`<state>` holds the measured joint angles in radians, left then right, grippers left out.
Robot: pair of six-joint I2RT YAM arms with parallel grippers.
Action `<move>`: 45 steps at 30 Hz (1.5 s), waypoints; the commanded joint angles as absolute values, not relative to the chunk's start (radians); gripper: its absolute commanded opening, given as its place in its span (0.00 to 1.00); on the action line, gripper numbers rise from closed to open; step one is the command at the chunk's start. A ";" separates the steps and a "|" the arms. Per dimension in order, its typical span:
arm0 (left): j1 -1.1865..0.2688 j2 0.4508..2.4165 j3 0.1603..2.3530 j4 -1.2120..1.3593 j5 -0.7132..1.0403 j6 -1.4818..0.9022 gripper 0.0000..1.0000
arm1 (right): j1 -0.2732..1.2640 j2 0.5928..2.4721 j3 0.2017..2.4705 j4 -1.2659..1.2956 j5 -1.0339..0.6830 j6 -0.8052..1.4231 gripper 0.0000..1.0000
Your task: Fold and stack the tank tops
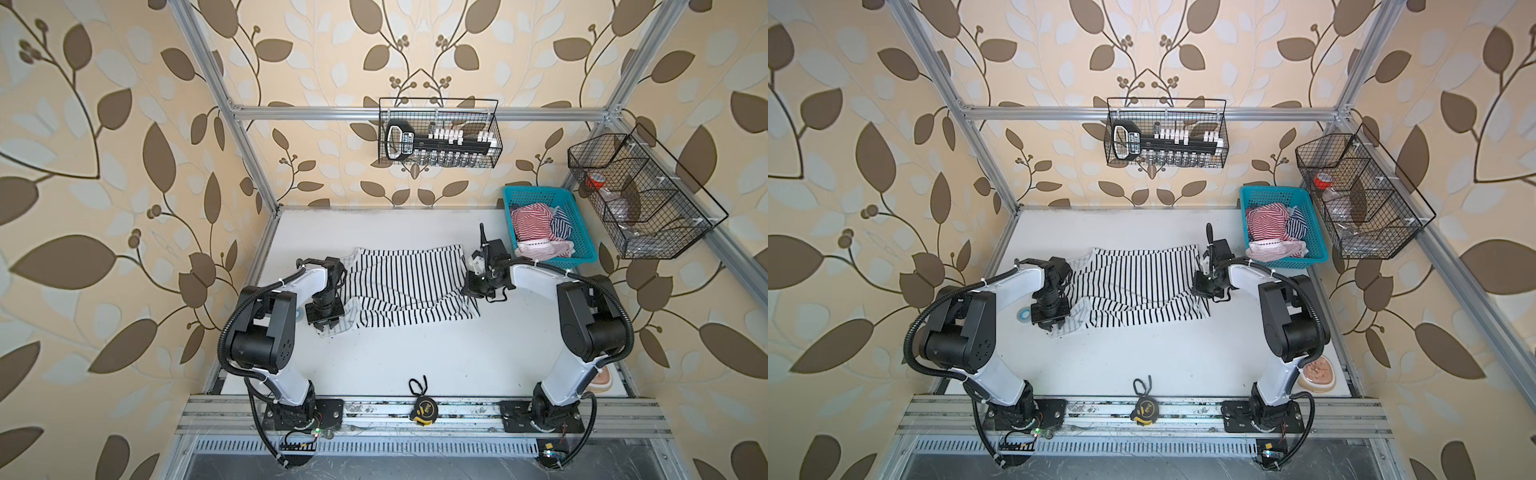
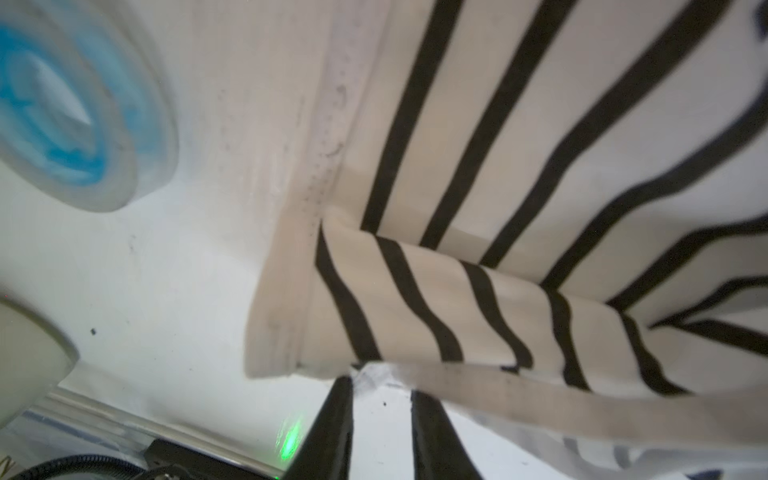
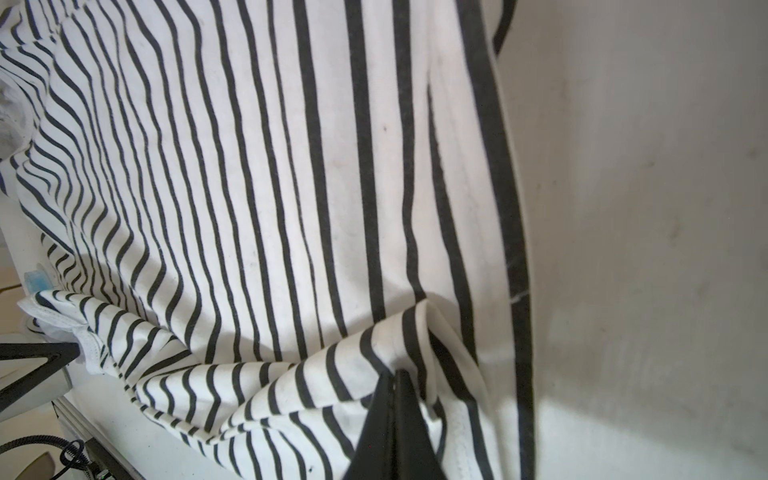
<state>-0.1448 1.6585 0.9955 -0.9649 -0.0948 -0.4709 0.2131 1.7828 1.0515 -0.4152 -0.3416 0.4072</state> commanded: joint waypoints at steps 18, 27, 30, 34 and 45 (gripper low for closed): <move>-0.127 1.796 1.233 -1.075 -0.283 -0.417 0.00 | 0.182 1.769 0.996 -0.408 -0.364 0.382 0.04; -0.062 1.910 1.324 -1.088 -0.275 -0.389 0.00 | 0.170 1.766 0.972 -0.412 -0.358 0.367 0.03; -0.028 1.959 1.364 -1.106 -0.277 -0.383 0.00 | 0.166 1.760 0.963 -0.416 -0.353 0.365 0.03; -0.002 1.993 1.409 -1.111 -0.257 -0.379 0.05 | 0.161 1.751 0.957 -0.421 -0.355 0.356 0.03; -0.003 1.908 1.519 -1.140 -0.197 -0.387 0.42 | 0.168 1.580 0.953 -0.479 -0.388 0.332 0.32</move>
<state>-0.0113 2.0010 1.4776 -1.0813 -0.2123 -0.3740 0.1673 1.6447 0.9627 -0.4301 -0.3847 0.3542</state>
